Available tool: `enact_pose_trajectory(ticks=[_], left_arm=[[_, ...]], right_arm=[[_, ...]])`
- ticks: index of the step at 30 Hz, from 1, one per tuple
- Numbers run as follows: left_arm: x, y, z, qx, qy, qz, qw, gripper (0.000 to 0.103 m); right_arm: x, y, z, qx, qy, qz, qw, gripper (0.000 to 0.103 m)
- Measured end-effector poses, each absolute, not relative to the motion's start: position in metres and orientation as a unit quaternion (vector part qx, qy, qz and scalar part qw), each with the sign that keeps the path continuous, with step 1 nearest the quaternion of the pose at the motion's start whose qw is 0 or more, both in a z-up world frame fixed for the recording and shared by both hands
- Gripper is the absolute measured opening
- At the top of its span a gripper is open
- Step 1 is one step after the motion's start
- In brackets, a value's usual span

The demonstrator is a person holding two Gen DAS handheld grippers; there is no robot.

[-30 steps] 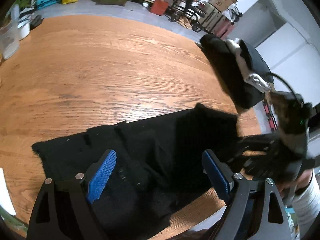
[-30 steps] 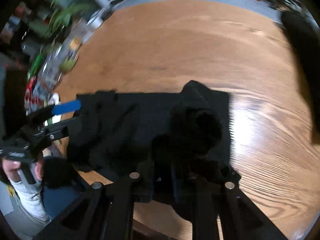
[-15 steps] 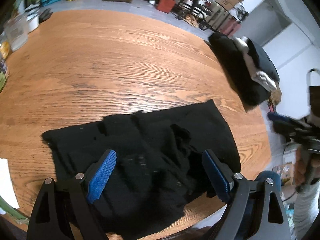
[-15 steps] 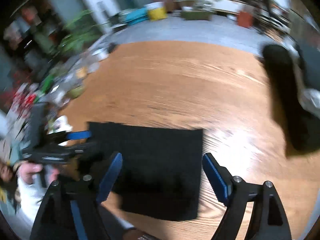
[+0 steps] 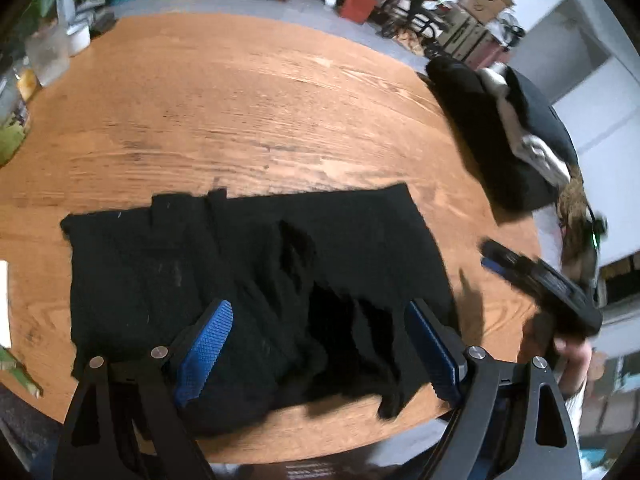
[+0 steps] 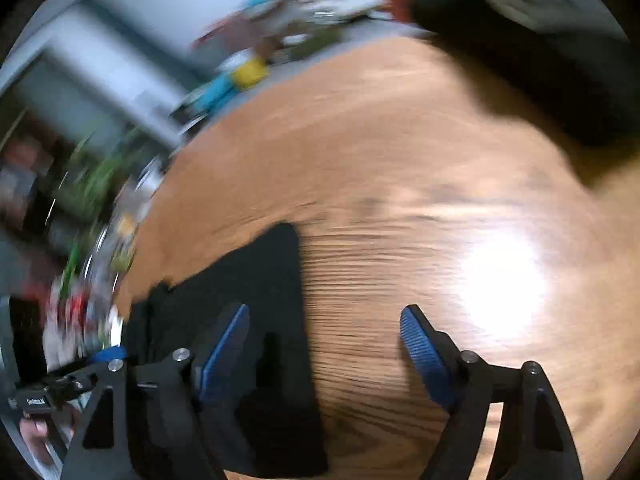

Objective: Fold clothes

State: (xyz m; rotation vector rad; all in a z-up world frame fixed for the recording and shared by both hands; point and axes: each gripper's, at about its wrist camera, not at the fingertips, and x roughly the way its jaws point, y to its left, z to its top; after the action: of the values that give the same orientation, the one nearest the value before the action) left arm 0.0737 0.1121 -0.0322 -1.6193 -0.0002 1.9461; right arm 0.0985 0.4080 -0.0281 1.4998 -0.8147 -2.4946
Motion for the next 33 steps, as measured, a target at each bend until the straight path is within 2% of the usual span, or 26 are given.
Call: enact_pose_trajectory(ticks=[2, 4, 8, 10, 14, 15, 16, 17, 25, 29, 30, 32, 33], left_arm=[[0.057, 0.124, -0.039, -0.632, 0.003, 0.72, 0.286, 0.088], [0.044, 0.139, -0.047, -0.648, 0.019, 0.712, 0.27, 0.088], [0.034, 0.169, -0.064, -0.661, 0.069, 0.703, 0.251, 0.085], [0.034, 0.18, -0.071, -0.668, 0.086, 0.696, 0.248, 0.075], [0.037, 0.193, -0.078, -0.668, 0.116, 0.693, 0.247, 0.067], [0.035, 0.194, -0.081, -0.666, 0.128, 0.694, 0.242, 0.053], [0.033, 0.194, -0.083, -0.663, 0.142, 0.697, 0.232, 0.02], [0.032, 0.193, -0.084, -0.662, 0.146, 0.698, 0.231, 0.008], [0.042, 0.197, -0.018, -0.571, 0.153, 0.753, 0.288, 0.008], [0.022, 0.195, -0.049, -0.607, 0.17, 0.73, 0.265, 0.012], [0.018, 0.192, -0.058, -0.617, 0.17, 0.724, 0.257, 0.016], [0.017, 0.183, -0.063, -0.623, 0.157, 0.725, 0.247, 0.041], [0.021, 0.174, -0.056, -0.614, 0.145, 0.734, 0.249, 0.067]], right_arm=[[0.102, 0.432, -0.024, 0.483, -0.332, -0.805, 0.097, 0.083], [0.101, 0.443, -0.017, 0.483, -0.344, -0.796, 0.117, 0.083], [0.108, 0.451, -0.001, 0.475, -0.327, -0.811, 0.097, 0.084], [0.108, 0.449, 0.0, 0.466, -0.333, -0.813, 0.105, 0.085], [0.109, 0.448, 0.006, 0.456, -0.334, -0.816, 0.118, 0.085], [0.109, 0.448, 0.007, 0.458, -0.333, -0.816, 0.117, 0.085], [0.109, 0.448, 0.007, 0.459, -0.332, -0.816, 0.115, 0.086], [0.109, 0.447, 0.006, 0.461, -0.332, -0.815, 0.116, 0.086], [0.105, 0.438, -0.006, 0.48, -0.326, -0.807, 0.107, 0.086], [0.102, 0.427, -0.012, 0.493, -0.308, -0.807, 0.107, 0.086], [0.101, 0.424, -0.014, 0.497, -0.301, -0.807, 0.106, 0.086], [0.1, 0.419, -0.018, 0.507, -0.291, -0.805, 0.106, 0.086], [0.1, 0.417, -0.02, 0.51, -0.289, -0.804, 0.106, 0.086]])
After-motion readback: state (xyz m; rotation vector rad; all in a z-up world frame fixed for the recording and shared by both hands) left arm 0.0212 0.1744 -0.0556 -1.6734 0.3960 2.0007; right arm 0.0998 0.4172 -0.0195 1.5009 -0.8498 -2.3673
